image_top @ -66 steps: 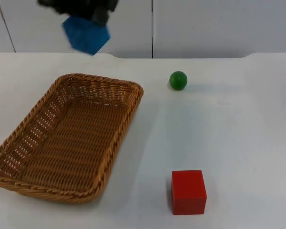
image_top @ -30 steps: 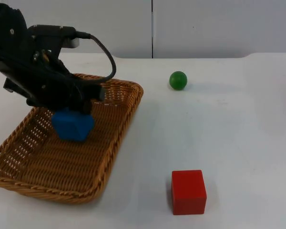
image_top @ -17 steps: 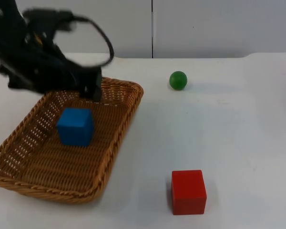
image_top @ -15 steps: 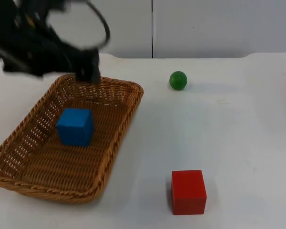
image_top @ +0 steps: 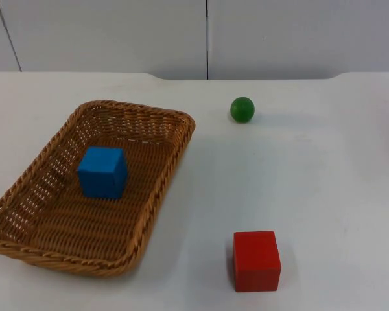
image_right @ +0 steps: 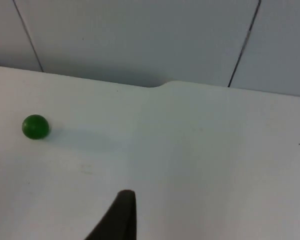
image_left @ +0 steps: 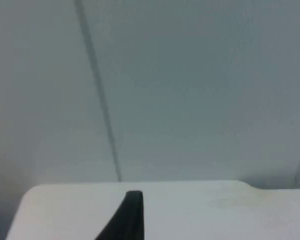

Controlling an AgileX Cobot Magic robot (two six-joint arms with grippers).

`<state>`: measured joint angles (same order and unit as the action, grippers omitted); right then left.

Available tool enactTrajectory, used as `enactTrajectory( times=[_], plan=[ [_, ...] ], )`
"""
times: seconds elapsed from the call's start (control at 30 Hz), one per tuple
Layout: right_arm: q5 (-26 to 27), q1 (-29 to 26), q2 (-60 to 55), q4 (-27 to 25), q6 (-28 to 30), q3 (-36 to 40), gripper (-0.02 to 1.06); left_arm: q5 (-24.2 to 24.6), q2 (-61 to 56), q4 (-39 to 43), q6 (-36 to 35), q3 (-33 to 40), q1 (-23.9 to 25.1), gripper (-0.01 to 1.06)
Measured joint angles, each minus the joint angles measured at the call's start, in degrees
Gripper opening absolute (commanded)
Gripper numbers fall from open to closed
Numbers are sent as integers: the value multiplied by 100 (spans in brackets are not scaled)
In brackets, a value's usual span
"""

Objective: Place all geometric objects except the red cube into the basket.

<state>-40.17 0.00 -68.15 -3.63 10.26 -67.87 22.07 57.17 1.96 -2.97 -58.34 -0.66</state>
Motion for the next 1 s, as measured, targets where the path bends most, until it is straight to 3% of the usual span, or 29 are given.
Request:
enactTrajectory(
  times=[0.07, 0.27, 0.37, 0.57, 0.63, 1.0],
  plan=[
    [225, 332, -290, 39, 0, -37, 105, 341, -160, 22, -58, 0, 286, 104],
    [839, 1048, -1396, 39, -135, -497, 105, 712, -144, 33, -92, 0, 448, 104],
    [1054, 1505, -2729, 39, -353, -1438, 105, 849, -105, 33, -92, 0, 448, 104],
    [1459, 1812, -4192, 39, -512, -2493, 105, 879, -105, 107, -92, 0, 448, 104],
    [1847, 1918, -4800, 39, -355, -2737, 105, 889, -105, 204, -92, 0, 448, 104],
    [3133, 2059, -6439, 26, -41, -2800, 105, 924, -105, 405, -92, 0, 448, 104]
  ],
)
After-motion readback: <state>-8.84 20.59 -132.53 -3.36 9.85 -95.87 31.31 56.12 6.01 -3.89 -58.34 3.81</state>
